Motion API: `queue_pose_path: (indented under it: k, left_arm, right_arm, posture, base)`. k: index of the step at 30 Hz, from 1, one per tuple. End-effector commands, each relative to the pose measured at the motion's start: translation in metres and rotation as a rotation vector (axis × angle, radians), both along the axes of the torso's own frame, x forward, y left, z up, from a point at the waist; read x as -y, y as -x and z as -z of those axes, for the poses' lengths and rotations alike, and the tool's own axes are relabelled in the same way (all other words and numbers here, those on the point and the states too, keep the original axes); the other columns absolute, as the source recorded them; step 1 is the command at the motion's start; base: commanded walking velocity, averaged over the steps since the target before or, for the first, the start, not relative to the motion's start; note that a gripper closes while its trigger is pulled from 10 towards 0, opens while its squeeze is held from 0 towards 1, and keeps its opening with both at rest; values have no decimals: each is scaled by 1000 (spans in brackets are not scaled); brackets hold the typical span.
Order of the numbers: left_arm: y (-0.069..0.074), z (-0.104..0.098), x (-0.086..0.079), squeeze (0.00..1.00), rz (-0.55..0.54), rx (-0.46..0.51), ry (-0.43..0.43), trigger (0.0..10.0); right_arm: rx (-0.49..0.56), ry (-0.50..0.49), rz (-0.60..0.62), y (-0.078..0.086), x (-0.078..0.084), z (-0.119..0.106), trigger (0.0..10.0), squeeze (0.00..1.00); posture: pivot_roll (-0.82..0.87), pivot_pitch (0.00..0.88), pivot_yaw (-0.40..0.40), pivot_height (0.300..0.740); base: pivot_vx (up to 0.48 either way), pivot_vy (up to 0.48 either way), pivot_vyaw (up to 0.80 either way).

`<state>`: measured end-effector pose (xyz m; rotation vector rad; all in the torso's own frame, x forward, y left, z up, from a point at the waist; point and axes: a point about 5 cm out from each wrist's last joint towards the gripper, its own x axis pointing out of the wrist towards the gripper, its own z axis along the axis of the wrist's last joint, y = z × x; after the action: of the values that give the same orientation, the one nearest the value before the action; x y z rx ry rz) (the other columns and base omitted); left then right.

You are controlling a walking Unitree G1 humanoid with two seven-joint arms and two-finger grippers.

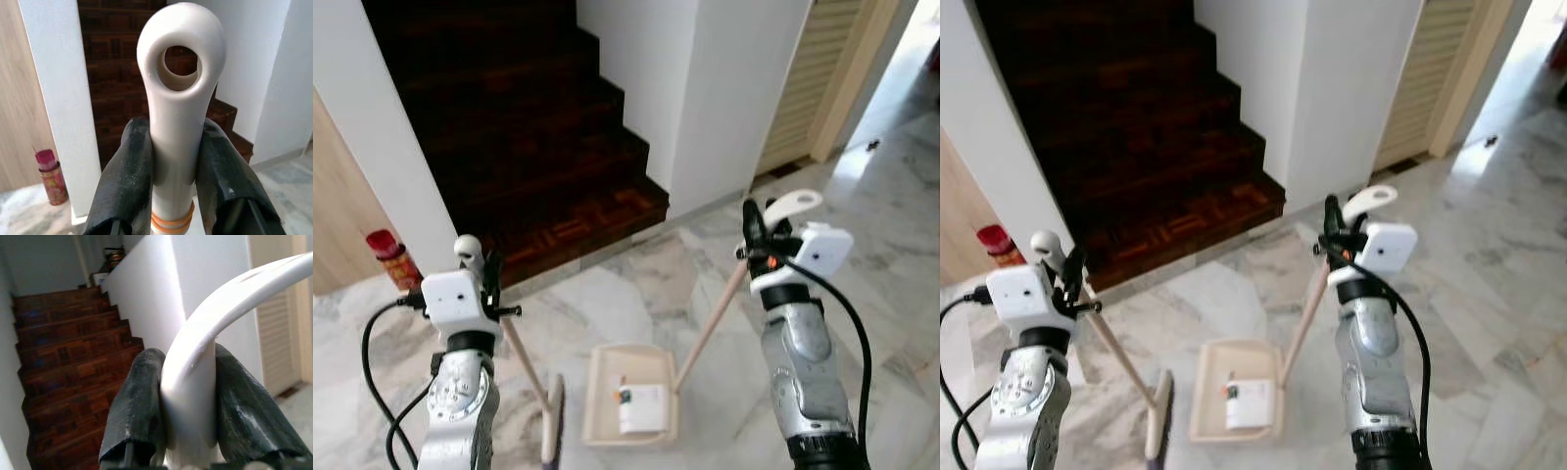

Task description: Sweep floor

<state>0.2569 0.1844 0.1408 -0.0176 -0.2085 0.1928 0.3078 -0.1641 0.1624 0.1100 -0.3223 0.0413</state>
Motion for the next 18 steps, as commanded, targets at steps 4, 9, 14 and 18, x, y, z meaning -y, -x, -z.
queue_pose_path:
  k: [4,9,14,18]
  left_arm:
    - [0,-13,3,0,7,54,-7,10000]
    - [0,-12,4,0,9,50,-5,10000]
    - [0,-12,4,0,7,49,-1,10000]
    - [0,-12,4,0,9,49,2,10000]
  right_arm:
    - [51,-20,3,0,0,-10,10000,0]
    - [49,-25,-2,0,0,-11,10000,0]
    - [45,-31,-6,0,-1,-11,10000,0]
    - [43,-17,-4,-1,-2,-11,10000,0]
  posture:
    - [-6,0,32,740]
    - [-6,0,31,740]
    - [-5,0,30,740]
    - [-5,0,30,740]
  base:
    - [0,428,723]
    - [0,417,0]
    - [0,410,0]
    - [0,412,0]
